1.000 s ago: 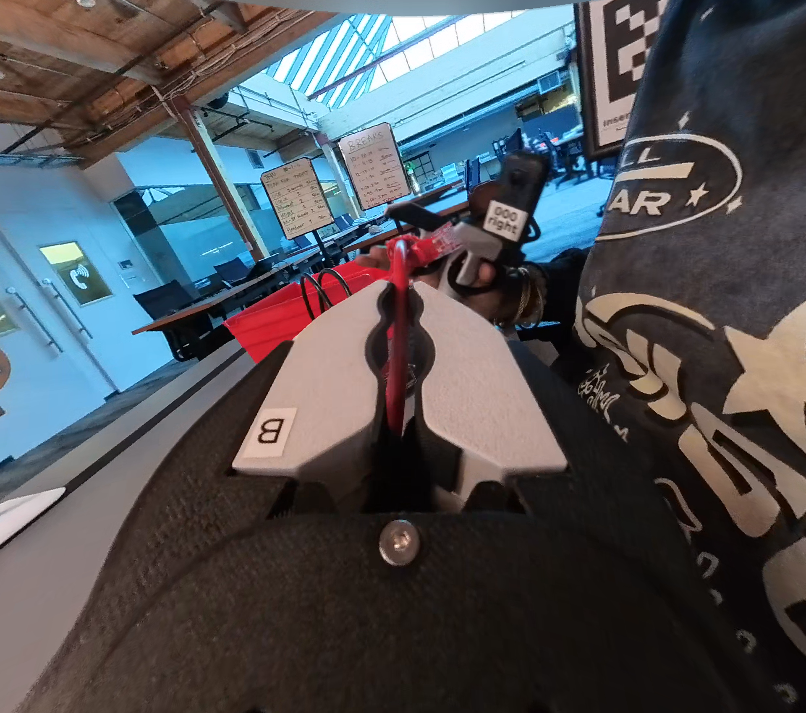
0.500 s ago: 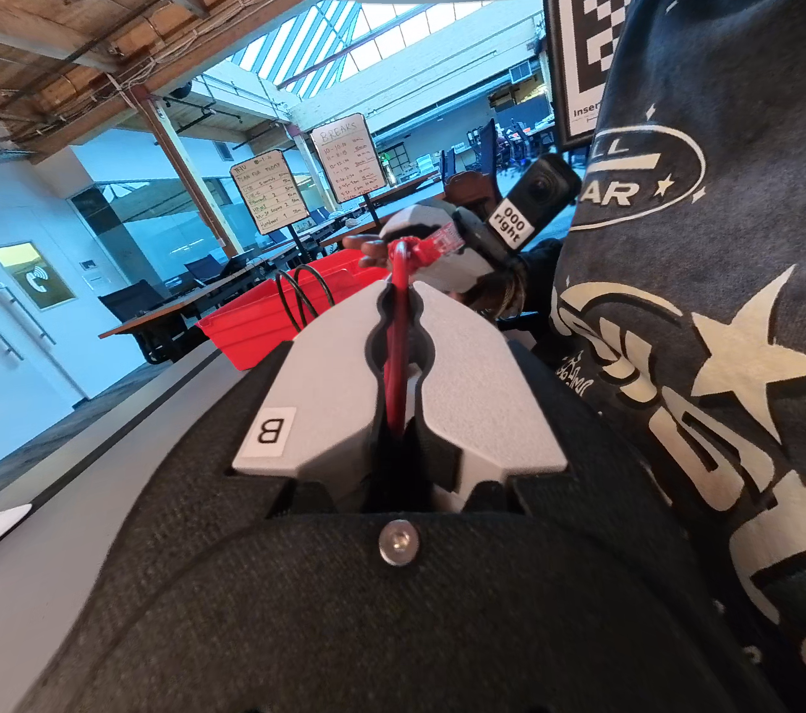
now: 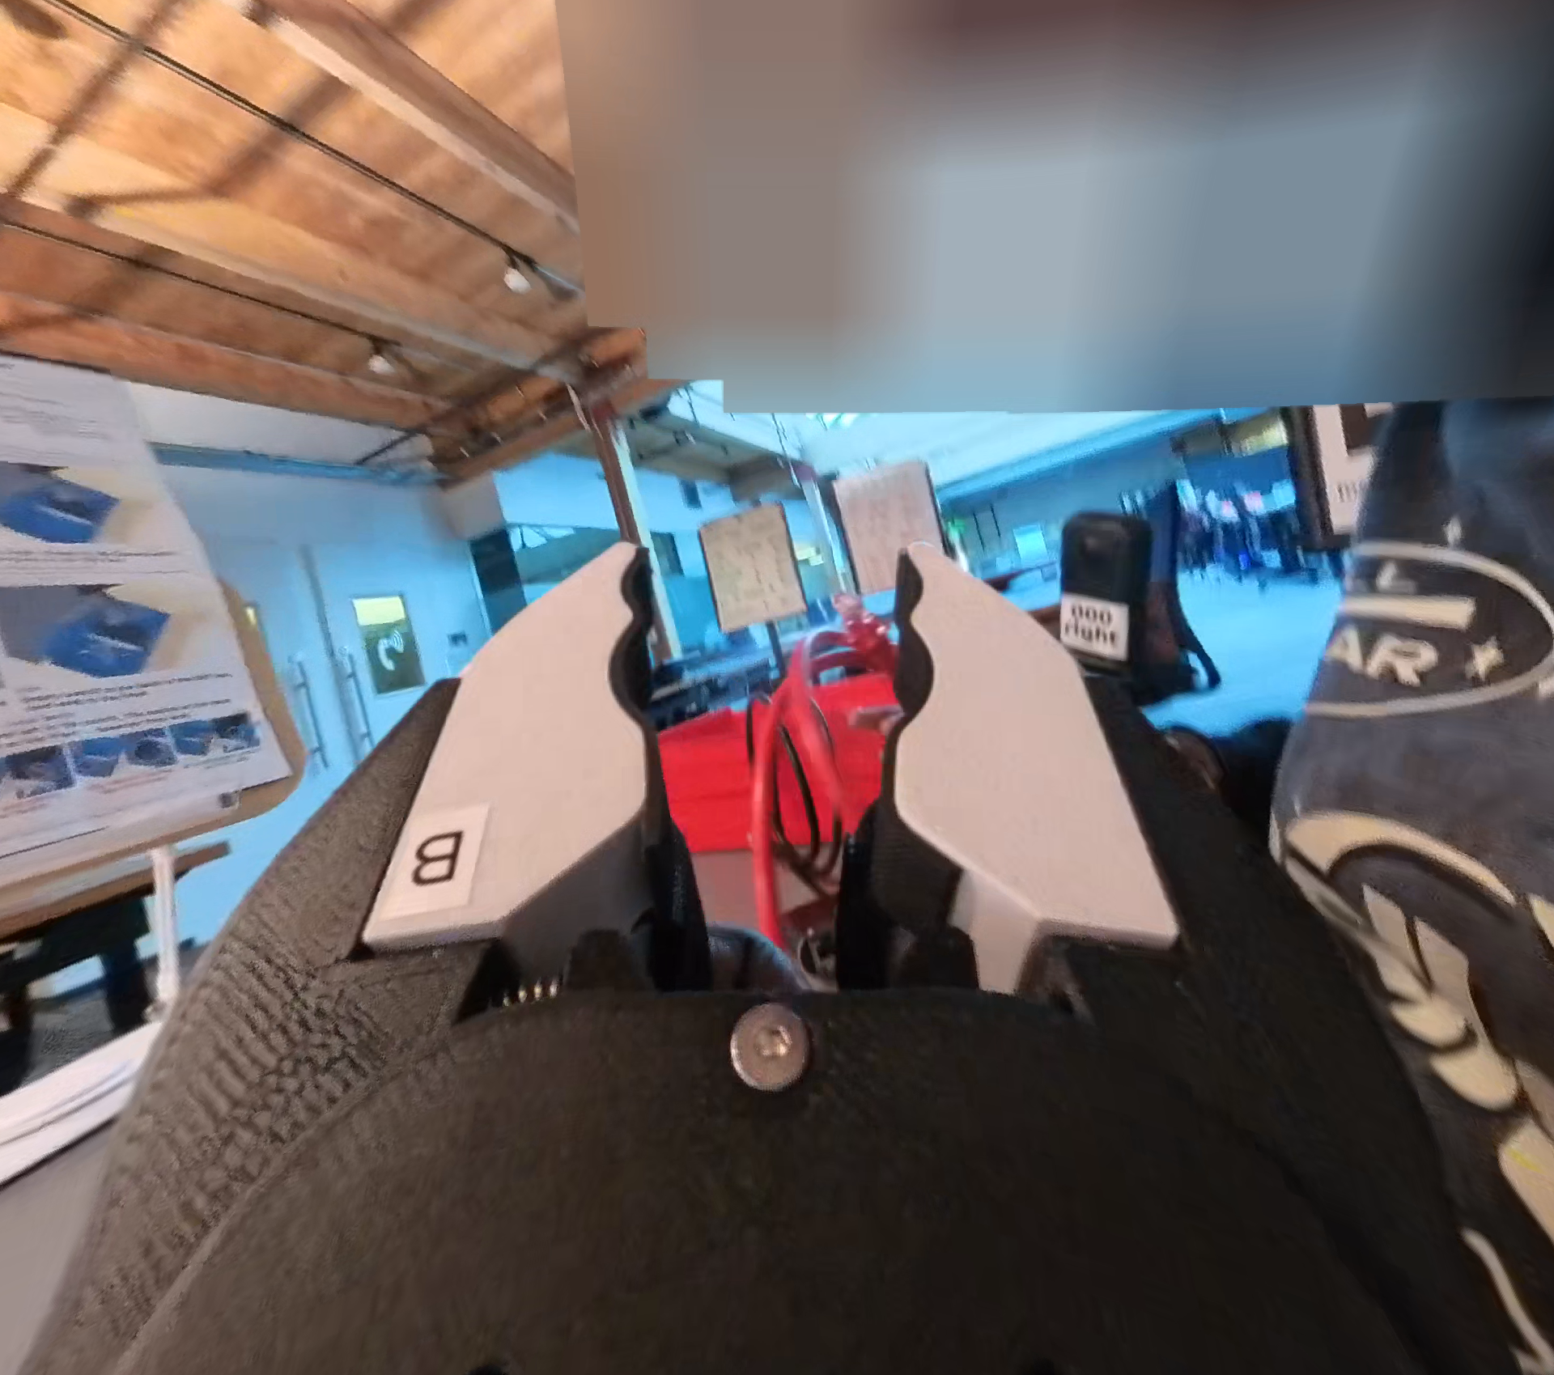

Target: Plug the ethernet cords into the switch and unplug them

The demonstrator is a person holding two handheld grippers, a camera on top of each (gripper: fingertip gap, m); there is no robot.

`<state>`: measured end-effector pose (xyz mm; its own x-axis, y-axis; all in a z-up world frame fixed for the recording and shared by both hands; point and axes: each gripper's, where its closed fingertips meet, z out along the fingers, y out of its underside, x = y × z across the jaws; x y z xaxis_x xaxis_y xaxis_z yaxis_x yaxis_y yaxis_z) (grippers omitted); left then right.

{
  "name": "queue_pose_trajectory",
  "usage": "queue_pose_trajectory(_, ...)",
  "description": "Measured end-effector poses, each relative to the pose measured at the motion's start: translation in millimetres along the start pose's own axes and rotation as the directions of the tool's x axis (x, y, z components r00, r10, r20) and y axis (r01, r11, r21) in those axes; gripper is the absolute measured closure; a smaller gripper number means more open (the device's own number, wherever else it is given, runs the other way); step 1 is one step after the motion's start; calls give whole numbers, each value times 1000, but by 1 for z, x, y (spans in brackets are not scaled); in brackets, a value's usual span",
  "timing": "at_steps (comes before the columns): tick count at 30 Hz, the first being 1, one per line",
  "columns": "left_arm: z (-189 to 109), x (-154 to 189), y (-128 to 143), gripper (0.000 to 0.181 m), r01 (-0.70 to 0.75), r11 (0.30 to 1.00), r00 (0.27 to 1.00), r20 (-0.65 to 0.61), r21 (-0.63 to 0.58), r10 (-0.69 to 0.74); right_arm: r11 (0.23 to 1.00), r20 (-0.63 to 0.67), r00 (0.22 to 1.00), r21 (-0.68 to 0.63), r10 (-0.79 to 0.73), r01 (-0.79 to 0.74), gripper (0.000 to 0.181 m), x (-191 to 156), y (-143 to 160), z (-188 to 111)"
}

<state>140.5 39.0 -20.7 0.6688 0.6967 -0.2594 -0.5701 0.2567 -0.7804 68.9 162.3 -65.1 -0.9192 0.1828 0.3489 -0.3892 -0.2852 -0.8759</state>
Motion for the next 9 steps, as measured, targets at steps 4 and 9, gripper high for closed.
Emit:
queue_pose_trajectory(4, -11, -35, 16, 134, 91, 996, 979, 181, 5, -91, 936, 64, 945, 127, 322, -328, 168, 10, -17, -6)
queue_pose_trajectory(9, 8, -16, 63, 135, -6, 971, 990, 139, -240, 40, 663, 287, 650, 65, 703, -746, 168, -7, -24, 3)
